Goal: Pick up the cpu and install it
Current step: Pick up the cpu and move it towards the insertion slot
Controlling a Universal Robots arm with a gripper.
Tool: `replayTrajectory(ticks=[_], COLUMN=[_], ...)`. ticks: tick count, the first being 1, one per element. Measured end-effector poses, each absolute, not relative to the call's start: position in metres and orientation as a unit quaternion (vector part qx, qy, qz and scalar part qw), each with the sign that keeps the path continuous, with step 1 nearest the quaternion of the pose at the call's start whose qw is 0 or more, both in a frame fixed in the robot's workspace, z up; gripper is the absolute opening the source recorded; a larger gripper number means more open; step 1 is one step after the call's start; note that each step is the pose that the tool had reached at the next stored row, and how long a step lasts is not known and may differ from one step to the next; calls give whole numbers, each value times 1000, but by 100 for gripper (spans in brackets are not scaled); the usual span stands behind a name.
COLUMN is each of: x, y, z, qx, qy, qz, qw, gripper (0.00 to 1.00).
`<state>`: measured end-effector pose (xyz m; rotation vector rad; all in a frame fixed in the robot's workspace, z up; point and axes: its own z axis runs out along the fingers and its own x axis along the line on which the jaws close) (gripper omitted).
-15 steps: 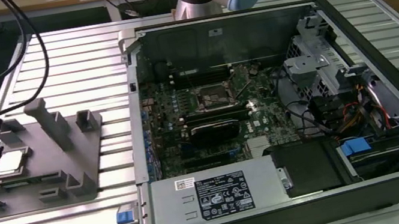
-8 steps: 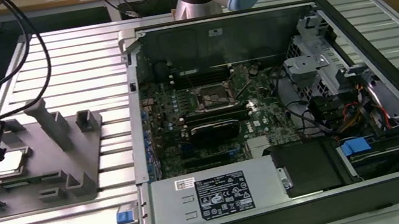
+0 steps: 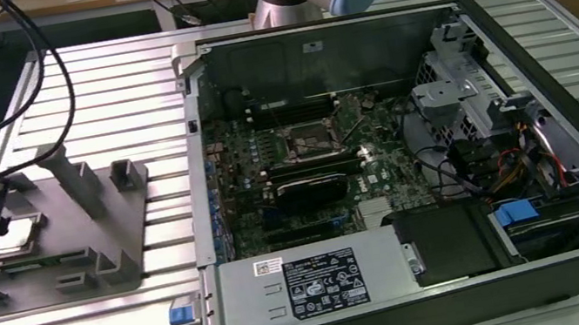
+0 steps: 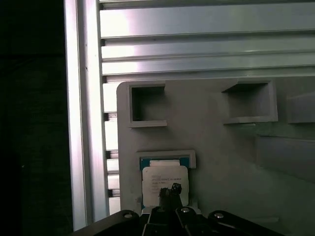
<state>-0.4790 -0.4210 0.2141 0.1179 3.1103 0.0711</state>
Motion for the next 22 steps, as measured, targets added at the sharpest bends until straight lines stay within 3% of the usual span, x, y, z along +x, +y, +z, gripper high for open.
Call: replayTrajectory(ticks=[19, 21, 22], x=[-479, -479, -479], y=[-419, -419, -419], z=[205, 205, 205], qx=[38, 38, 38], qy=[999, 999, 999], qz=[23, 23, 23], qw=[14, 14, 14], gripper=[11, 23, 23])
